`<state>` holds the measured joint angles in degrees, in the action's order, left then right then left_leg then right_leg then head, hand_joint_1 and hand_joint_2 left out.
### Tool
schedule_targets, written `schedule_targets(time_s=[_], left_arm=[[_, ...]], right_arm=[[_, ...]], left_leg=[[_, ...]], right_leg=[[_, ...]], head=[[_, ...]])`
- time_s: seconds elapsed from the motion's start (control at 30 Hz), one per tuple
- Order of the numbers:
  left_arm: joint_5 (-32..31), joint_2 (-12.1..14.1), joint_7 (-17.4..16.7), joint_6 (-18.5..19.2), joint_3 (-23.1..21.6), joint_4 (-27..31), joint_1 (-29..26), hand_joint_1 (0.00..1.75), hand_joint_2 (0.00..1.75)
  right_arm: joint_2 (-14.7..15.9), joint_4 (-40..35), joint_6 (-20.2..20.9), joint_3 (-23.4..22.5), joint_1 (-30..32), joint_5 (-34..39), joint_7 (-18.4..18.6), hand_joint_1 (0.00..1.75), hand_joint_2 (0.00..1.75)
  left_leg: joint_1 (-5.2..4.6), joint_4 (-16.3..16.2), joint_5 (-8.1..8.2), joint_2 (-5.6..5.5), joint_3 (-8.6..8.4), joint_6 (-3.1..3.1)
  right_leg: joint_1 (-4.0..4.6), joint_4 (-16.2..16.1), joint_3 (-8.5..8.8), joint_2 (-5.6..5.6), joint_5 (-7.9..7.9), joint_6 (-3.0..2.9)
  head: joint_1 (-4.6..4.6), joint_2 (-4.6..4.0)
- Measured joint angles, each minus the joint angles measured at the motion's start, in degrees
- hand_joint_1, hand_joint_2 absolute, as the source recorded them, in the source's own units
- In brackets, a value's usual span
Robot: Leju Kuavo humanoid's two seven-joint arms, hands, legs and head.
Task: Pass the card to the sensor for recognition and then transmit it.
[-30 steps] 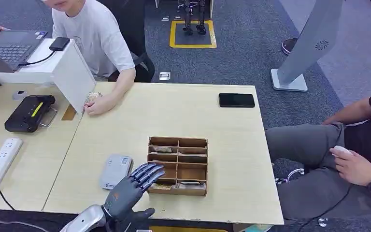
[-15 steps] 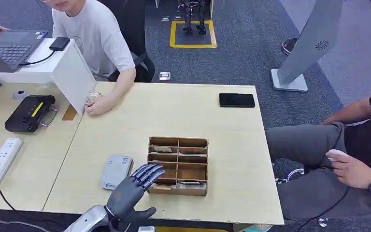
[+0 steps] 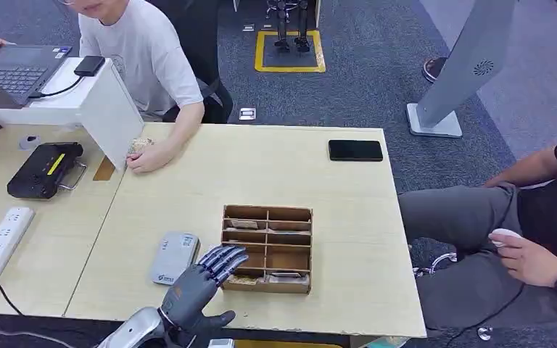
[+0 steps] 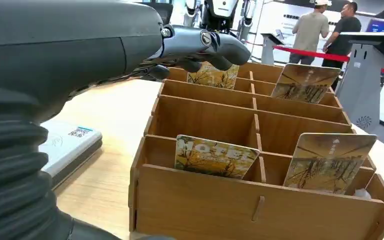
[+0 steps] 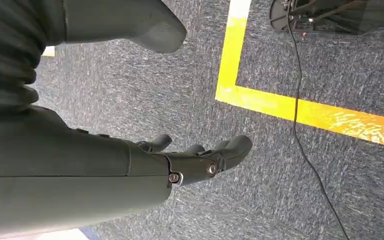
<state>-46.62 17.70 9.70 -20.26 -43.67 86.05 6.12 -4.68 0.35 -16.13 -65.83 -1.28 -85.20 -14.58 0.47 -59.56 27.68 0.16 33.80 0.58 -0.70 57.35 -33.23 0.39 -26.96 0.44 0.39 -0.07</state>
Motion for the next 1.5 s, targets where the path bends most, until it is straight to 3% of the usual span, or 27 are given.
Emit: schedule_targets(time_s=[0.4, 0.43, 0.5, 0.6, 1.5], left_arm=[[-0.13, 0.00, -0.15, -0.15, 0.00, -0.02, 0.00, 0.00, 1.75], [-1.49, 0.02, -1.36, -1.14, 0.00, -0.02, 0.00, 0.00, 1.75], [-10.11, 0.04, -6.06, -6.61, 0.00, -0.44, 0.10, 0.00, 1.75], [-14.67, 0.17, -6.75, -9.49, 0.00, -1.60, 0.28, 0.00, 1.75], [-15.39, 0.15, -6.73, -9.60, 0.00, -3.91, 0.30, 0.00, 1.75]], right_arm=[[-0.04, 0.00, 0.00, 0.00, 0.00, 0.00, 0.00, 0.00, 1.75], [-0.04, 0.00, 0.00, 0.00, 0.00, 0.00, 0.00, 0.00, 1.75], [-0.09, 0.00, 0.00, 0.00, -0.01, 0.00, 0.00, 0.00, 1.75], [-0.26, 0.00, -0.02, 0.00, -0.08, -0.02, 0.00, 0.00, 1.75], [-0.35, 0.00, -0.09, 0.00, -0.27, -0.17, -0.26, 0.00, 1.75]], left_leg=[[0.00, 0.00, 0.00, 0.00, 0.00, 0.00], [0.00, 0.00, 0.00, 0.00, 0.00, 0.00], [0.00, 0.00, 0.00, 0.00, 0.00, 0.00], [0.00, 0.00, 0.00, 0.00, 0.00, 0.00], [0.00, 0.00, 0.00, 0.00, 0.00, 0.00]], right_leg=[[0.00, 0.00, 0.00, 0.00, 0.00, 0.00], [0.00, 0.00, 0.00, 0.00, 0.00, 0.00], [0.00, 0.00, 0.00, 0.00, 0.00, 0.00], [0.00, 0.00, 0.00, 0.00, 0.00, 0.00], [0.00, 0.00, 0.00, -0.01, 0.00, 0.00]], head=[[0.00, 0.00], [0.00, 0.00], [0.02, 0.00], [0.00, 0.00], [0.00, 0.00]])
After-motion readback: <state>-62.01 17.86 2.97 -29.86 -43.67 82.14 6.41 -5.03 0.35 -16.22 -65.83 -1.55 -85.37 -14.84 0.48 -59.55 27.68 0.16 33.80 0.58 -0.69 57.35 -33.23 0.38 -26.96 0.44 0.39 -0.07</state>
